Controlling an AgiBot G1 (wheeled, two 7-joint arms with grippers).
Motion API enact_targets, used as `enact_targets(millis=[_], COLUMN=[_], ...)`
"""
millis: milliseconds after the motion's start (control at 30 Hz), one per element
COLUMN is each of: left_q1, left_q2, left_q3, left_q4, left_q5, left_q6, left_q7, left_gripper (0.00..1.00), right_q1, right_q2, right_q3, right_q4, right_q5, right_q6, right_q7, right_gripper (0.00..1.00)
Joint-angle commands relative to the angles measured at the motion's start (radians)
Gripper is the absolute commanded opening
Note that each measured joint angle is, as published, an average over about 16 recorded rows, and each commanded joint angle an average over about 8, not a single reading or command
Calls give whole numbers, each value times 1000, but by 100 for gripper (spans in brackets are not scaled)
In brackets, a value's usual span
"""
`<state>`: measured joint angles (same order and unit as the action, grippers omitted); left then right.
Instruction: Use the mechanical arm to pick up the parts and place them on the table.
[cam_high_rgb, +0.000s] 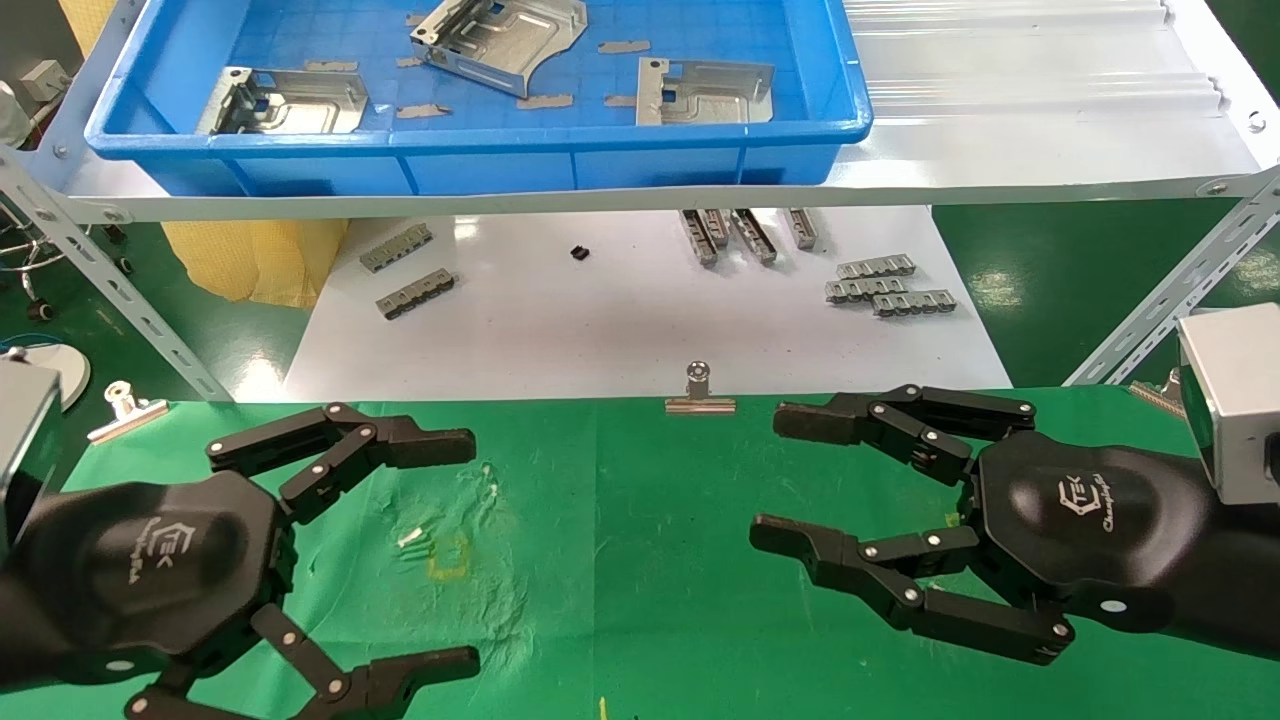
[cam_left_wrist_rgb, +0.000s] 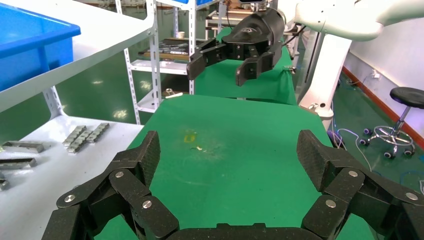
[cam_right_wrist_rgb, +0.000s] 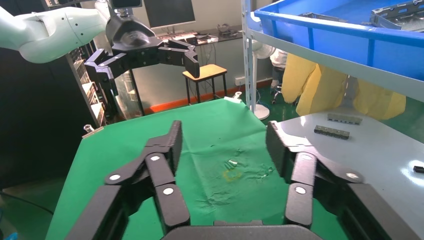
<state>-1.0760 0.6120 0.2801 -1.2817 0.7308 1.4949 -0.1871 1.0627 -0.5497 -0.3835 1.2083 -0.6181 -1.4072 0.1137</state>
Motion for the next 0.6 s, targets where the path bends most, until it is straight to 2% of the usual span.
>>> enact_targets(millis=[33, 600], left_q1=[0, 0], left_q2=[0, 0], left_q3=[0, 0], left_q4=[0, 0], left_q5=[0, 0], left_q6=[0, 0], left_q7=[0, 0], left_gripper=[100, 100], right_q1=[0, 0], right_q2=[0, 0], right_q3=[0, 0], right_q4=[0, 0], right_q5=[0, 0], right_q6=[0, 0], right_q7=[0, 0], right_gripper=[0, 0])
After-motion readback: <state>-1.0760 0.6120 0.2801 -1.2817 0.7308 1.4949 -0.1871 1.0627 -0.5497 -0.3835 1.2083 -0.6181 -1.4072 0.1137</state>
